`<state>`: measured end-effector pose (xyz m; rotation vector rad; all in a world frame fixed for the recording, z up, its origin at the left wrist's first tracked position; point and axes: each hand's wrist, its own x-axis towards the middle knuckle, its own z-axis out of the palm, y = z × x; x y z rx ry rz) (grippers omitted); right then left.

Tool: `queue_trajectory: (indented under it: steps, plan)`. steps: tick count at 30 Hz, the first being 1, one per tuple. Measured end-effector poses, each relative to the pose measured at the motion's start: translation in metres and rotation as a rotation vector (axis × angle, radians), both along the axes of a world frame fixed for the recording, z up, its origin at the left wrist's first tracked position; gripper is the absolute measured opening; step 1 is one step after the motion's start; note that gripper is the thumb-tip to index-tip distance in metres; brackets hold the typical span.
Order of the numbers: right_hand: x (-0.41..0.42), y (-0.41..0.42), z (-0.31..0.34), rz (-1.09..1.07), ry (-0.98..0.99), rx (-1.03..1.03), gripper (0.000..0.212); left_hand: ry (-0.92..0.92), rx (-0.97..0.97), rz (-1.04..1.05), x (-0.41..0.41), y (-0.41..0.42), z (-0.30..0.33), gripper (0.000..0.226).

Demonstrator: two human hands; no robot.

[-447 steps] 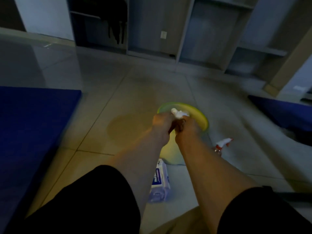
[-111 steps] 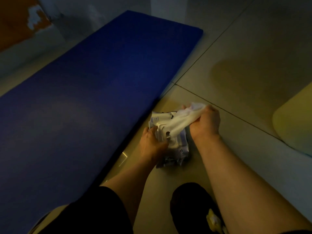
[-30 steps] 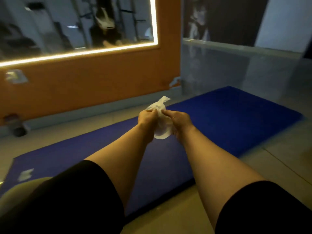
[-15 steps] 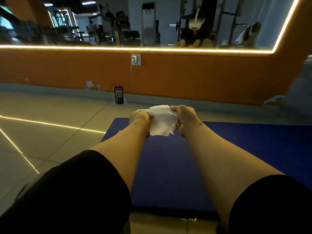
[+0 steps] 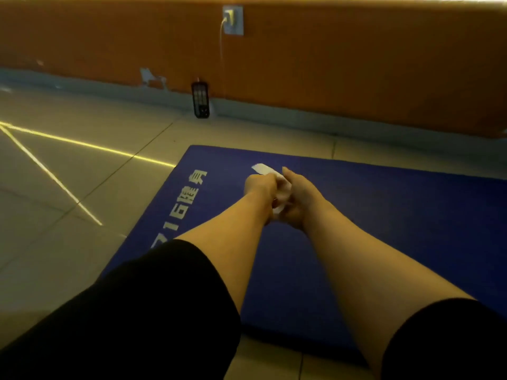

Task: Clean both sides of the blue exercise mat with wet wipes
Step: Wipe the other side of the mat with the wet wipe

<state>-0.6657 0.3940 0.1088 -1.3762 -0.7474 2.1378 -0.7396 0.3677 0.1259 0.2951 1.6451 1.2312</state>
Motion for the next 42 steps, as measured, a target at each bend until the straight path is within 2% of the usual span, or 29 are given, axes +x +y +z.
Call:
queue_trajectory:
  steps: [2, 4, 5, 6, 8, 9, 11, 12, 14, 15, 17, 19, 22, 26, 29, 32, 36, 38, 40, 42]
  plan:
    - [-0.034, 0.010, -0.025, -0.036, -0.151, 0.100, 0.020, 0.051, -0.039, 0.029, -0.024, -0.010, -0.020, 0.012]
    - [-0.073, 0.012, -0.043, -0.001, -0.234, 0.195, 0.012, 0.094, -0.106, 0.089, -0.062, -0.018, -0.049, 0.027]
    - [-0.092, 0.012, -0.049, 0.044, -0.261, 0.203, 0.008, 0.126, -0.121, 0.120, -0.079, -0.025, -0.054, 0.023]
    - [-0.113, 0.010, -0.059, 0.107, -0.305, 0.207, 0.008, 0.171, -0.136, 0.176, -0.101, -0.031, -0.065, 0.019]
    - [-0.158, 0.003, -0.076, 0.291, -0.403, 0.209, 0.042, 0.282, -0.215, 0.254, -0.148, -0.051, -0.088, 0.023]
    - [-0.178, -0.002, -0.083, 0.372, -0.446, 0.222, 0.052, 0.361, -0.278, 0.294, -0.171, -0.067, -0.098, 0.022]
    - [-0.211, -0.014, -0.104, 0.420, -0.449, 0.224, 0.042, 0.473, -0.410, 0.403, -0.219, -0.106, -0.122, 0.024]
    - [-0.221, -0.021, -0.113, 0.392, -0.428, 0.207, 0.037, 0.493, -0.491, 0.458, -0.242, -0.123, -0.139, 0.031]
    - [-0.236, -0.032, -0.132, 0.335, -0.384, 0.054, 0.042, 0.427, -0.633, 0.491, -0.273, -0.150, -0.168, 0.046]
    - [-0.243, -0.038, -0.139, 0.344, -0.382, 0.021, 0.042, 0.325, -0.684, 0.479, -0.284, -0.159, -0.184, 0.050]
    - [-0.254, -0.051, -0.147, 0.342, -0.379, 0.054, 0.038, 0.220, -0.739, 0.547, -0.294, -0.171, -0.204, 0.050]
    - [-0.258, -0.061, -0.152, 0.338, -0.394, 0.138, 0.035, 0.260, -0.780, 0.564, -0.297, -0.176, -0.213, 0.045]
    - [-0.258, -0.070, -0.153, 0.334, -0.398, 0.205, 0.031, 0.387, -0.647, 0.597, -0.292, -0.173, -0.184, 0.050]
    - [-0.243, -0.075, -0.120, 0.318, -0.383, 0.387, 0.045, 0.536, -0.489, 0.534, -0.269, -0.162, -0.131, 0.023]
    - [-0.223, -0.075, -0.085, 0.287, -0.446, 0.516, 0.049, 0.555, -0.355, 0.508, -0.246, -0.150, -0.092, 0.016]
    - [-0.195, -0.076, -0.040, 0.183, -0.497, 0.630, 0.043, 0.479, -0.160, 0.596, -0.241, -0.136, -0.031, 0.009]
    - [-0.159, -0.085, 0.033, 0.139, -0.648, 0.946, 0.026, 0.215, 0.248, 0.686, -0.221, -0.124, 0.060, 0.011]
    - [-0.148, -0.093, 0.072, 0.139, -0.705, 1.093, 0.028, 0.174, 0.386, 0.658, -0.202, -0.127, 0.101, 0.016]
    - [-0.137, -0.101, 0.111, 0.128, -0.737, 1.174, 0.033, 0.121, 0.464, 0.630, -0.183, -0.135, 0.134, 0.018]
    - [-0.127, -0.107, 0.142, 0.128, -0.795, 1.203, 0.034, 0.039, 0.498, 0.587, -0.165, -0.145, 0.158, 0.009]
